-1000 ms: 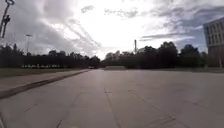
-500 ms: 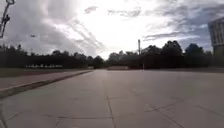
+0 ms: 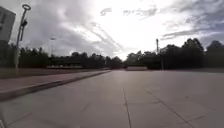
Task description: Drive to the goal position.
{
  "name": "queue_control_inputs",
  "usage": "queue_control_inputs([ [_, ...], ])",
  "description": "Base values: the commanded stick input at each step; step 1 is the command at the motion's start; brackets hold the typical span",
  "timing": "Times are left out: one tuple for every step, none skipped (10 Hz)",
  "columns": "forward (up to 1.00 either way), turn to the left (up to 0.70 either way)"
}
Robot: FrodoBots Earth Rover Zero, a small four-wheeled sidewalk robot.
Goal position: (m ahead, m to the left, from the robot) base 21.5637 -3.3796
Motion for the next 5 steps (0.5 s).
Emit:
queue_control_inputs([
  [0.7, 0.0],
  [0.7, 0.0],
  [0.7, 0.0],
  [0.7, 0.0],
  [0.7, 0.0],
])
